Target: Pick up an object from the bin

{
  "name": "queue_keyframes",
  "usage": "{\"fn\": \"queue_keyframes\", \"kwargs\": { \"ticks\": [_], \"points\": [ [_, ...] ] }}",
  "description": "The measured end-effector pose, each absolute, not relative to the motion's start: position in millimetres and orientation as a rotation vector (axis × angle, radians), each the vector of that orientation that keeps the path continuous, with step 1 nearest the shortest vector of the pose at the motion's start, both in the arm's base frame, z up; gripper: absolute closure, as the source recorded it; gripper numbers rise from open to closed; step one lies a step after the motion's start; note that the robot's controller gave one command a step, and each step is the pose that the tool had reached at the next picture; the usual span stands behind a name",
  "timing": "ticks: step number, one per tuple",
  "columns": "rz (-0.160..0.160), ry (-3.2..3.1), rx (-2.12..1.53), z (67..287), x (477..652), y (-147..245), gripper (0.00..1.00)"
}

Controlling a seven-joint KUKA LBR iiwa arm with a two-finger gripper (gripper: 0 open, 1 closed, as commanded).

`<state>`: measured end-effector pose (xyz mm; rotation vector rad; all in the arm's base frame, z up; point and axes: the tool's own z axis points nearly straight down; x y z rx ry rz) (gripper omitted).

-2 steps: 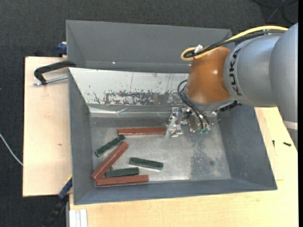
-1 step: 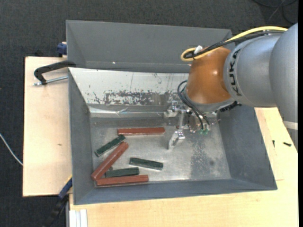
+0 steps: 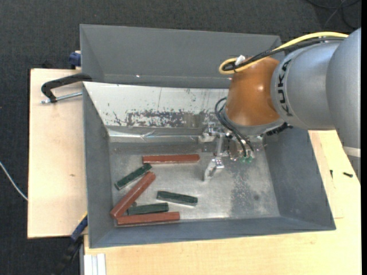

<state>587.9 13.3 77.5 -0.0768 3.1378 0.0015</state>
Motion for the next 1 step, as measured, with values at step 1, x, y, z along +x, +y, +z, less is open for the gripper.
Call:
{"fn": "queue_keyframes", "kwargs": {
  "ticks": [1],
  "points": [
    [0.000,3.143,0.101,78.2,581.4,70.9,1.00]
  ]
}}
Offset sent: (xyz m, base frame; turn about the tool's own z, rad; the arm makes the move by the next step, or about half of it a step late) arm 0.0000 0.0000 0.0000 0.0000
